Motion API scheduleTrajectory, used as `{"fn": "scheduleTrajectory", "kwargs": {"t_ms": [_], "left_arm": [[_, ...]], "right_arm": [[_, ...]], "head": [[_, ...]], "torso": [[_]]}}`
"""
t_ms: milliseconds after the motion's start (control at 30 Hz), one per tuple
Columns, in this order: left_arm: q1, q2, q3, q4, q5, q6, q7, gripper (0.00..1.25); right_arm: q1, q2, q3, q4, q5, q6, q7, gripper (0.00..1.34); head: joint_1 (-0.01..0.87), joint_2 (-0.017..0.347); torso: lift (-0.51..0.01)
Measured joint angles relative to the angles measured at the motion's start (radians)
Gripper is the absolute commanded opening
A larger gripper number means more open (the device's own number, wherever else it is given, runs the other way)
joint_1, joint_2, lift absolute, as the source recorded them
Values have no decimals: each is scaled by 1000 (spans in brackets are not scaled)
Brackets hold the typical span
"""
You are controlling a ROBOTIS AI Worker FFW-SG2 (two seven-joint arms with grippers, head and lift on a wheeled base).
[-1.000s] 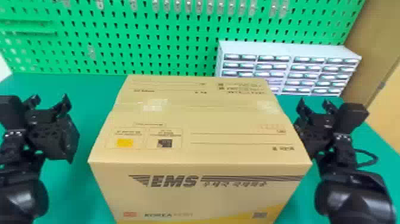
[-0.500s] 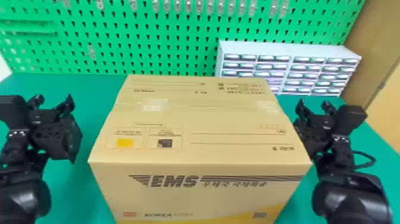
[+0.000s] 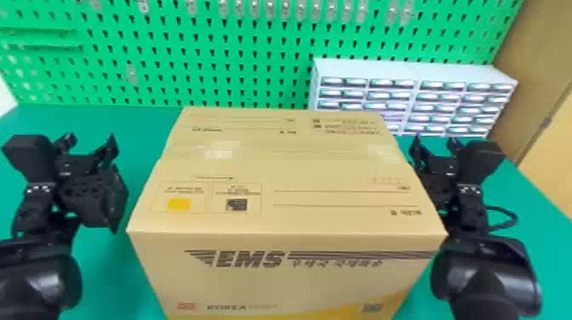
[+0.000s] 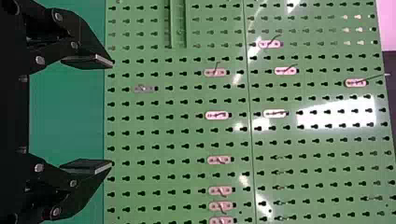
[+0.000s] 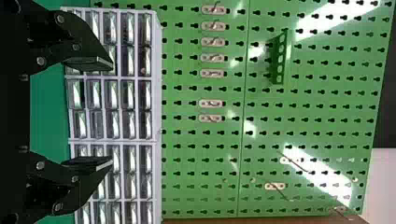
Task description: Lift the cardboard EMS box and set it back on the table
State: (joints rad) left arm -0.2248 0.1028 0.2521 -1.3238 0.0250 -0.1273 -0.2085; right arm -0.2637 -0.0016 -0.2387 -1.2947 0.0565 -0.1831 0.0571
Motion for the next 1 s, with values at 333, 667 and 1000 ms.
{"fn": "scheduleTrajectory", "kwargs": {"t_ms": [333, 667, 1000], "left_arm": [[-2, -2, -49, 0, 18, -3, 49, 758], [-1, -3, -83, 0, 23, -6, 70, 758], [-4, -3, -107, 0, 21, -6, 79, 758]], "right_arm": [[-7, 2, 75, 0, 3, 13, -53, 801], [-16, 2, 119, 0, 3, 19, -57, 801], [-17, 2, 140, 0, 3, 29, -57, 801]], "head": [[678, -15], [678, -15], [678, -15]], "torso": [[-93], [-93], [-93]]}}
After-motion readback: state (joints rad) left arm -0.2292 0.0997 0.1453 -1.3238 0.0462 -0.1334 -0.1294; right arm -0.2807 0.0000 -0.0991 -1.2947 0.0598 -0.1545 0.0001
